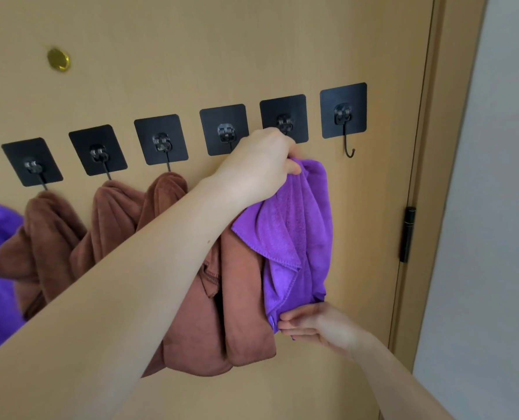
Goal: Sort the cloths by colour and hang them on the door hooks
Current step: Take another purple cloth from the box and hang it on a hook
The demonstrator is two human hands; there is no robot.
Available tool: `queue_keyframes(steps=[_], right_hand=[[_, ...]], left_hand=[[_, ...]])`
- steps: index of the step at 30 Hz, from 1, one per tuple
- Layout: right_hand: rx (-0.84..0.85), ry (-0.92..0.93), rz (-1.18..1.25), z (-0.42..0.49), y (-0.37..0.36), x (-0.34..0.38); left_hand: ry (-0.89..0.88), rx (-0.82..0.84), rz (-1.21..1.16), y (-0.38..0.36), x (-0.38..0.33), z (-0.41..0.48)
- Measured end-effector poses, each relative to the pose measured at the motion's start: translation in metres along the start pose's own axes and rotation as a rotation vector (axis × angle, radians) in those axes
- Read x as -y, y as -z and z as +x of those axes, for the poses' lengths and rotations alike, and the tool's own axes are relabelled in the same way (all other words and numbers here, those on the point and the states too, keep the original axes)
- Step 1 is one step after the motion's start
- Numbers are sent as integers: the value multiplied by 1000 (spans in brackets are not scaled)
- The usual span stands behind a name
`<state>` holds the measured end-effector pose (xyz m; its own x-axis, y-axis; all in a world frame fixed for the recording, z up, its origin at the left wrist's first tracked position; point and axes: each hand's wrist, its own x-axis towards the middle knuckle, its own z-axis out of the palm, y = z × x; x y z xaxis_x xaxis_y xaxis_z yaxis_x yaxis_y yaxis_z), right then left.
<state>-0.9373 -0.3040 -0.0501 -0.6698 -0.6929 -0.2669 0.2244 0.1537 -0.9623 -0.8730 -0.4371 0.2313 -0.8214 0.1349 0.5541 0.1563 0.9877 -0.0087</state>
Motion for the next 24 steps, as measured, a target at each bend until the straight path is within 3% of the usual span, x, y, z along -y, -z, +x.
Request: queue_keyframes(steps=[10,24], right_hand=[[-57,-18,-92,-10,-5,-7],[1,-21,-293,-25,-4,14]], left_hand=[[-3,-59,30,-6,-3,-8],[46,-149,14,-6,-17,-34]])
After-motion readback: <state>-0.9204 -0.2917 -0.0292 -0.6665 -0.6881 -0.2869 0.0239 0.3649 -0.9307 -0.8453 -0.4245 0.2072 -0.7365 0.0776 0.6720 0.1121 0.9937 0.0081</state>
